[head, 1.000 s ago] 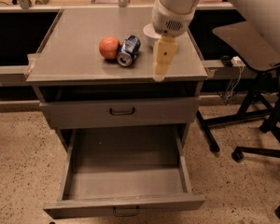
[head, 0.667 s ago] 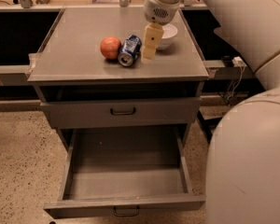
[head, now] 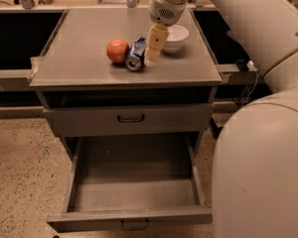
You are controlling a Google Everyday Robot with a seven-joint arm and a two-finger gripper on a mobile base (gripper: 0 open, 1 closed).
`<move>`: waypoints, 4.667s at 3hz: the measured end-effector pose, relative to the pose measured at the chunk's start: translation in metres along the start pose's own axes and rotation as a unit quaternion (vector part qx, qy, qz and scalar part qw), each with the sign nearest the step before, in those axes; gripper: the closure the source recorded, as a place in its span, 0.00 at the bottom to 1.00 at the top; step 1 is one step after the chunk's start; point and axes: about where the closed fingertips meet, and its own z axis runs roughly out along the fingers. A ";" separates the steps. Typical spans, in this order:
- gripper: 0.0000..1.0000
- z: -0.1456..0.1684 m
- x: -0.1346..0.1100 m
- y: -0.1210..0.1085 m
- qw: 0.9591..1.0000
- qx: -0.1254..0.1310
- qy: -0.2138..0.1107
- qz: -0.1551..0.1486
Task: Place apple into middle drawer
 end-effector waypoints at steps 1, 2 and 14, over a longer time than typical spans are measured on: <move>0.00 0.021 -0.023 -0.015 1.000 -0.006 -0.031 0.000; 0.00 0.043 -0.040 -0.027 0.995 -0.025 -0.088 0.036; 1.00 0.113 -0.139 0.013 0.981 -0.096 -0.164 -0.044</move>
Offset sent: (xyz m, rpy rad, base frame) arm 0.0696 0.0674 -0.0192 0.3757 0.1045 -0.0351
